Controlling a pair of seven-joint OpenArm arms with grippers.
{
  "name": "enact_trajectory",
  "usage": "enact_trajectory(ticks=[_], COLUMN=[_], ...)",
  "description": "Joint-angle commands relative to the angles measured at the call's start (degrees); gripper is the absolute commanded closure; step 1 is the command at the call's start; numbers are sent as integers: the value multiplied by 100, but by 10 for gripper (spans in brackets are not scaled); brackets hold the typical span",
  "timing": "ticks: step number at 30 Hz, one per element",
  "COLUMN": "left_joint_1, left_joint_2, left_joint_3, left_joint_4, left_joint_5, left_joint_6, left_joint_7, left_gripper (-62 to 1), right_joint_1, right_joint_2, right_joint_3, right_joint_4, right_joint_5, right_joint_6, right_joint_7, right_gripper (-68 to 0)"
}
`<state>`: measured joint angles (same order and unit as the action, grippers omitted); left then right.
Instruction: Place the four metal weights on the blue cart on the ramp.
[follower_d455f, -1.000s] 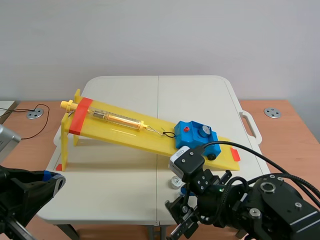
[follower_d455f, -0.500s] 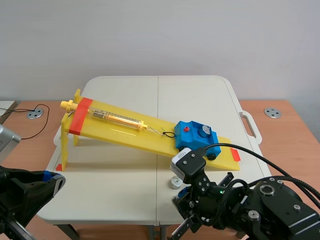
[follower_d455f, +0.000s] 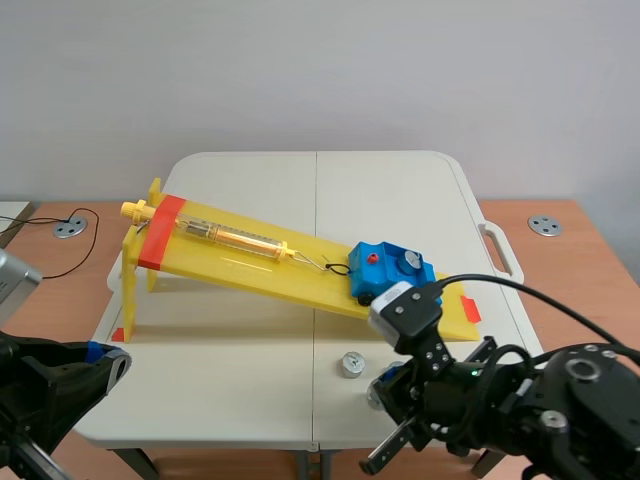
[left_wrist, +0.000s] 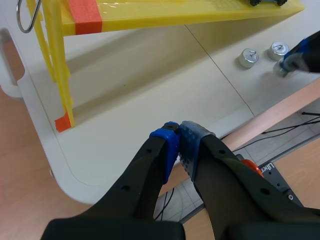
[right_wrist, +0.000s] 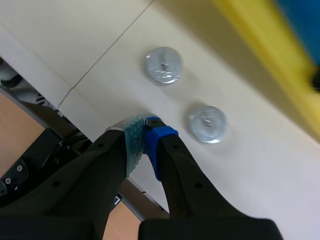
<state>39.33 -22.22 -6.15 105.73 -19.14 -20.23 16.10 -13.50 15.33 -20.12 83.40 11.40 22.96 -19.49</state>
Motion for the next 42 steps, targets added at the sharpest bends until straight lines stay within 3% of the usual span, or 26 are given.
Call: enact_trajectory(ticks=[1,11,20,26,42], left_joint_1=[-48,-48,-50,-50,-50], left_joint_2=[46,44,46,46,46], left_joint_3=[-94,-94,-94,-94,-94], left_joint_4=[380,380,380,380,380], left_joint_5=[-249,-249,-251,-251,-251], left_joint_6=[-162,-162,-162,-162,-162], left_joint_7=[-555,-555,-557,-555,-555], left_gripper=[-34,-34,-34,-34,-34], right_joint_1=[-42,-1056,-1305,-870,708], right_joint_2=[345,435,306,-162,-400], right_joint_3=[573,2149,3630,3915,2887], right_joint_4=[1154,2684,3217,3128,1587], right_joint_5=[605,1956,3416,3471,2949], right_joint_6=[-61,240,352,345,343], right_joint_7=[258,-310,-669,-678,-485], right_gripper=[-8,-8,-7,-6,-6])
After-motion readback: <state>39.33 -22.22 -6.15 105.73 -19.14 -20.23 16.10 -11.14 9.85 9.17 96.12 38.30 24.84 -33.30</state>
